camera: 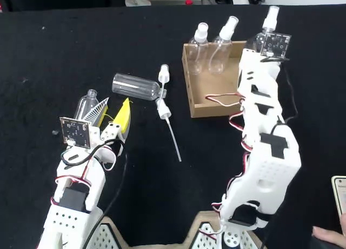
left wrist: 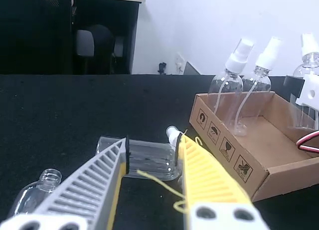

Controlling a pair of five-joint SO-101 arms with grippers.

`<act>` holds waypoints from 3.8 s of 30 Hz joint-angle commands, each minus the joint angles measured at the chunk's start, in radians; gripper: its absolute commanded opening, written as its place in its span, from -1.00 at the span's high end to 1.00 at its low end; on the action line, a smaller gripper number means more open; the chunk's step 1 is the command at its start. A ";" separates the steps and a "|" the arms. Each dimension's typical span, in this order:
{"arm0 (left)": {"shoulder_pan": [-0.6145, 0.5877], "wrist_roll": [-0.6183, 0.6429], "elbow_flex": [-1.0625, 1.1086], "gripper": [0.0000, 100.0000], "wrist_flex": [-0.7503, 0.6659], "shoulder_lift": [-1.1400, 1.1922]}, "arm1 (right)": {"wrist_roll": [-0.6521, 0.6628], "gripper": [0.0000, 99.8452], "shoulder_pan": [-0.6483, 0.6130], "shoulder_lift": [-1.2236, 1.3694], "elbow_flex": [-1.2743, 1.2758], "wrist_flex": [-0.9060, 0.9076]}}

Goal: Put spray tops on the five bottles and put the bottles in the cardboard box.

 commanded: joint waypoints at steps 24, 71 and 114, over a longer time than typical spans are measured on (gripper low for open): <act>0.005 -0.012 0.022 0.67 -0.015 -0.009 | 0.012 0.68 0.347 -0.710 0.581 -0.014; 0.010 -0.012 0.022 0.67 -0.009 -0.003 | 0.000 0.69 0.489 -0.595 0.823 -0.342; 0.012 -0.012 0.022 0.67 -0.009 -0.008 | 0.000 0.68 0.434 0.604 0.074 -1.312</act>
